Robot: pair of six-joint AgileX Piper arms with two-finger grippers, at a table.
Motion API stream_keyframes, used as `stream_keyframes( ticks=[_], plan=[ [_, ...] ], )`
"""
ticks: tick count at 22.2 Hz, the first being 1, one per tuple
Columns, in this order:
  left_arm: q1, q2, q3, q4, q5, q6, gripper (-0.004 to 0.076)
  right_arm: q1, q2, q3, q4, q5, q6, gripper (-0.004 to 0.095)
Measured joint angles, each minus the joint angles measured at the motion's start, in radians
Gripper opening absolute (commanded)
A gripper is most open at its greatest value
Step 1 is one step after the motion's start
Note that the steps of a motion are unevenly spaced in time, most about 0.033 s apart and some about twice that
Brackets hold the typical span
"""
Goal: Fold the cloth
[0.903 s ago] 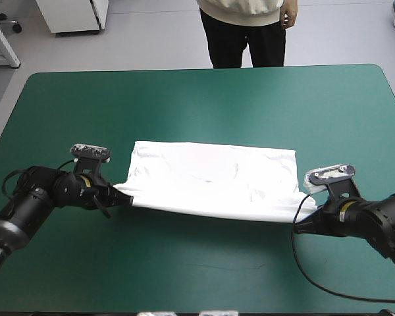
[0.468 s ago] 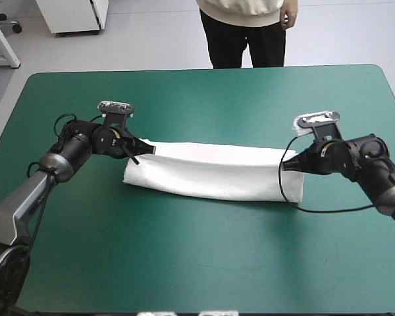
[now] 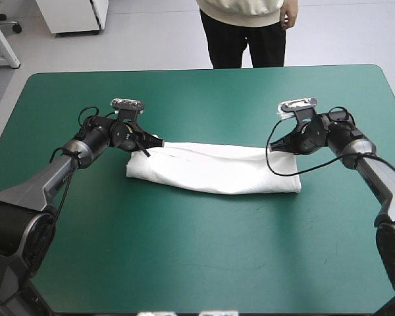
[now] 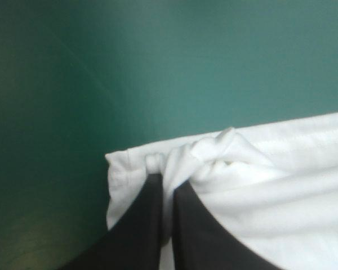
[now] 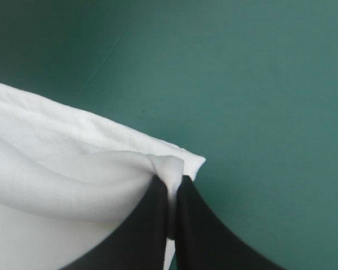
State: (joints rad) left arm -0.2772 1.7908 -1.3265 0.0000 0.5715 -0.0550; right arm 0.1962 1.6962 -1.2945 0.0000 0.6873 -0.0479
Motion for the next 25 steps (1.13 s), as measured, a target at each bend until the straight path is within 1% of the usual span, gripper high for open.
stream_keyframes(
  ticks=[2,4,5,6,7,8,9,11,13,14,15,16,17,18,19,20,21,22,23,24,25],
  plan=[
    [0.0,0.005,0.0,0.019,-0.001,-0.017,-0.0009,0.0,0.007,-0.007,0.0,-0.002,0.0,0.0085],
    [0.0,0.006,0.0,0.038,-0.001,-0.035,-0.0008,0.0,0.007,-0.01,0.0,-0.002,0.0,0.0196],
    [0.0,0.006,0.0,0.05,-0.001,-0.045,0.0015,0.0,0.007,-0.012,-0.008,-0.002,0.0,0.0318],
    [0.0,0.006,0.0,0.083,0.0,-0.072,0.005,-0.002,0.007,-0.012,-0.021,-0.002,0.003,0.0384],
    [0.0,0.006,0.0,0.097,0.0,-0.084,0.0149,-0.006,0.007,-0.012,-0.022,-0.002,0.004,0.0482],
    [0.0,0.006,0.0,0.108,0.0,-0.097,0.0223,-0.014,0.007,-0.012,-0.023,-0.001,0.005,0.0514],
    [0.0,0.006,0.0,0.113,0.001,-0.098,0.0378,-0.021,0.007,-0.012,-0.025,0.002,0.008,0.0519],
    [0.001,0.006,-0.002,0.128,0.022,-0.1,0.0555,-0.043,0.002,-0.012,-0.029,0.02,0.011,0.0509],
    [0.005,0.003,-0.008,0.134,0.045,-0.1,0.0618,-0.067,-0.02,-0.012,-0.029,0.03,0.011,0.0509],
    [0.01,-0.001,-0.016,0.139,0.06,-0.1,0.0618,-0.081,-0.042,-0.012,-0.03,0.035,0.011,0.0509],
    [0.017,-0.017,-0.038,0.141,0.091,-0.097,0.0617,-0.109,-0.108,-0.012,-0.03,0.047,0.011,0.0509],
    [0.02,-0.041,-0.062,0.116,0.117,-0.06,0.0617,-0.131,-0.168,-0.012,-0.029,0.063,0.011,0.0509],
    [0.018,-0.069,-0.078,0.073,0.131,-0.009,0.0601,-0.145,-0.229,-0.012,-0.029,0.081,0.011,0.0509],
    [0.008,-0.107,-0.09,-0.008,0.146,0.075,0.0571,-0.155,-0.299,-0.012,-0.029,0.112,0.011,0.0509],
    [-0.009,-0.134,-0.095,-0.078,0.152,0.151,0.051,-0.157,-0.348,-0.012,-0.029,0.141,0.011,0.0496],
    [-0.035,-0.16,-0.098,-0.175,0.16,0.236,0.0435,-0.158,-0.41,-0.012,-0.029,0.165,0.016,0.046],
    [-0.06,-0.171,-0.1,-0.256,0.165,0.306,0.028,-0.158,-0.453,-0.009,-0.029,0.176,0.025,0.0388],
    [-0.085,-0.173,-0.1,-0.334,0.172,0.362,0.0138,-0.158,-0.507,0.0,-0.03,0.186,0.033,0.0276],
    [-0.109,-0.164,-0.1,-0.389,0.176,0.4,-0.0004,-0.158,-0.548,0.011,-0.034,0.189,0.037,0.0117],
    [-0.131,-0.148,-0.1,-0.433,0.177,0.43,0.0001,-0.158,-0.587,0.028,-0.044,0.193,0.037,0.0012],
    [-0.145,-0.133,-0.1,-0.456,0.177,0.45,-0.0002,-0.158,-0.606,0.04,-0.052,0.194,0.038,-0.001]
  ],
)
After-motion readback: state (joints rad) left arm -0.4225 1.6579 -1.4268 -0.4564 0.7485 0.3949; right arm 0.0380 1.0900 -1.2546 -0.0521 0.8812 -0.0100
